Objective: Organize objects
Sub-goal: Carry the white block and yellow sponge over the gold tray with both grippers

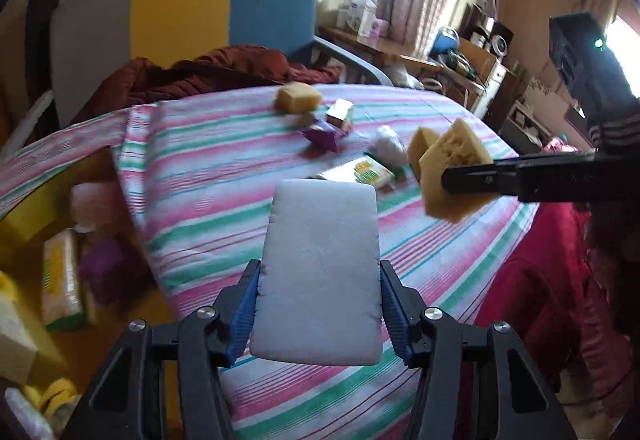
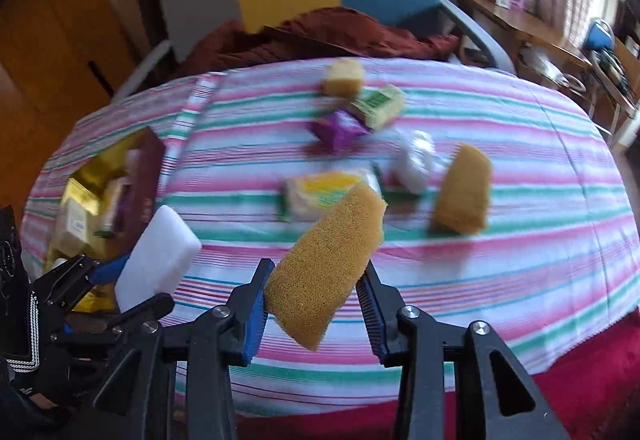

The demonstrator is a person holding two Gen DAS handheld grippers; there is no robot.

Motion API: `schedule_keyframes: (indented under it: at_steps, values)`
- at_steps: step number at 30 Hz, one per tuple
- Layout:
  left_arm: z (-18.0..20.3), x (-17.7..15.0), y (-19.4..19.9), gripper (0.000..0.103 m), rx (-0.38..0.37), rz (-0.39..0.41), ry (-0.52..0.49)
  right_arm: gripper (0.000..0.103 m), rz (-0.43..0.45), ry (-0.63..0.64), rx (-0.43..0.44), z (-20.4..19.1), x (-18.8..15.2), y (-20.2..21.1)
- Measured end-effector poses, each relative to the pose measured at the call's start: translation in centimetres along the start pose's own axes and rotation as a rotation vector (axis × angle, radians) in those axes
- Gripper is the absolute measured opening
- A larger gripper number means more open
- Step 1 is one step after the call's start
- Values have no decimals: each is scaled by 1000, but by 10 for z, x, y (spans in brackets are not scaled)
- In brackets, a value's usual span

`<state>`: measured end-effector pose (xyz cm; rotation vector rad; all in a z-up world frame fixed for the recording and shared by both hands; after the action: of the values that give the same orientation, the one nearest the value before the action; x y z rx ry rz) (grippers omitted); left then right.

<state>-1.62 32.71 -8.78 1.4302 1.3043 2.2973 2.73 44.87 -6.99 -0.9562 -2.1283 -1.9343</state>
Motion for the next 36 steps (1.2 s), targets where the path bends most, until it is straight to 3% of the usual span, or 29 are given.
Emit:
schedule_keyframes:
  at_steps: [5, 13, 18, 26, 31, 32, 33, 34, 36]
  values:
    - [-64, -1, 39, 57, 72, 55, 146, 41, 25, 81, 135, -74, 8, -5]
    - [-169, -17, 84, 57, 189, 118, 376, 42, -8, 217, 314, -178, -4, -22]
    - [-210, -26, 97, 57, 233, 126, 466, 42, -65, 309, 366, -228, -21, -39]
    - [-228, 2, 99, 58, 238, 157, 466, 46, -134, 334, 358, -250, -40, -68]
    - [-239, 6, 96, 58, 281, 158, 486, 48, -187, 354, 412, -261, -59, -75]
    - [-241, 3, 92, 58, 279, 135, 486, 50, -191, 358, 405, -261, -61, -78]
    - [-243, -2, 88, 60, 280, 113, 492, 58, -193, 355, 393, -260, -61, -81]
    - [-246, -7, 85, 67, 291, 97, 507, 68, -194, 346, 380, -258, -62, -83]
    - [-252, -19, 82, 75, 317, 60, 528, 76, -192, 324, 361, -251, -61, -85]
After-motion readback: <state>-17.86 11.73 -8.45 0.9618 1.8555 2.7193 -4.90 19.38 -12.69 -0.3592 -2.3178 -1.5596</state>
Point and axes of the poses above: each gripper's, at about its wrist camera, not at the fingertips, and y roughly against the way its jaws point, z to its right, x to its top, the point moved 10 cm from there along -y, roughly the way its jaws point, and after that the axes turned 2 degrees about x, right-handed, at the moved point
